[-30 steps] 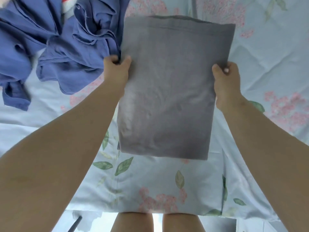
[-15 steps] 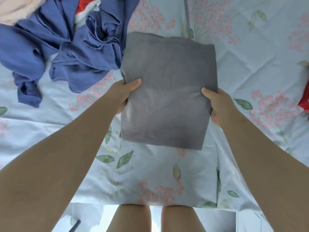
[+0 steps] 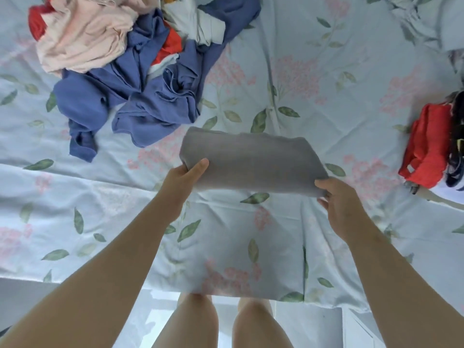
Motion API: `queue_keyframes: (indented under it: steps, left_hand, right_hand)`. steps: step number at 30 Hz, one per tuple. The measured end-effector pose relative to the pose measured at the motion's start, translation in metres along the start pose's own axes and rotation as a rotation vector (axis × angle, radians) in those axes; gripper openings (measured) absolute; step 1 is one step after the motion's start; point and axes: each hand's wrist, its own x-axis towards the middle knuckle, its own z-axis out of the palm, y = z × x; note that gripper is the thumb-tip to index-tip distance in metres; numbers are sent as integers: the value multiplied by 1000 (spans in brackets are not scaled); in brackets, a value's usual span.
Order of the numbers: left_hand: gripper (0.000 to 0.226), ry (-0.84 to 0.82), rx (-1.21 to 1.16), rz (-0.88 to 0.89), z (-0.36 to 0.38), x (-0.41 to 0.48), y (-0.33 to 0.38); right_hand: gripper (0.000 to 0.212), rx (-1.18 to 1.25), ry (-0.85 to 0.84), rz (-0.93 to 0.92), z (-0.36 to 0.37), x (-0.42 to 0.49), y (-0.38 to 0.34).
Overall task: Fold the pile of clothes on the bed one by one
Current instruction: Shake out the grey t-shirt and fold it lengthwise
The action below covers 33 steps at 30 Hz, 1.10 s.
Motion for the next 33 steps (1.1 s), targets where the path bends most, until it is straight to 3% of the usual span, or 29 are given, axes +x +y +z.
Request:
queue_keyframes:
  steps: [3, 6, 7, 9, 12, 16, 18, 20, 24, 26, 29, 33]
  left_hand:
    - [32, 30, 9, -165, -2, -16, -49]
    - [35, 61, 84, -311, -10, -33, -95]
    - [41, 67, 106, -352, -14, -37, -110]
    - [66, 61, 168, -438, -21, -42, -131]
    - [80, 63, 208, -502, -22, -40, -143]
    - [84, 168, 253, -370, -11, -17, -136]
    - [81, 210, 247, -358, -1, -3, -129]
    - [76, 201, 227, -401, 7, 7, -123]
    - [55, 80, 235, -511, 16, 13, -110]
    - [46, 37, 204, -537, 15, 9, -103]
    - [40, 6, 85, -502, 11, -4, -88]
    - [36, -35, -39, -386, 6, -33, -58]
  right_hand:
    - [20, -96, 47, 172, -9, -8, 49]
    - [8, -211, 29, 297, -16, -16, 91]
    - [6, -254, 12, 351, -19, -17, 103]
    - [25, -312, -16, 401, -21, -21, 117]
    - [36, -369, -9, 405, -17, -18, 125]
    - [40, -398, 85, 281, -6, 3, 127]
    - [65, -351, 130, 228, 1, 17, 129]
    - [76, -310, 146, 204, 10, 27, 128]
    - [66, -218, 152, 226, 22, 36, 122]
    - [46, -209, 95, 251, 19, 34, 116]
    - [26, -161, 22, 238, 10, 20, 100]
    - [17, -97, -9, 166, -3, -12, 72]
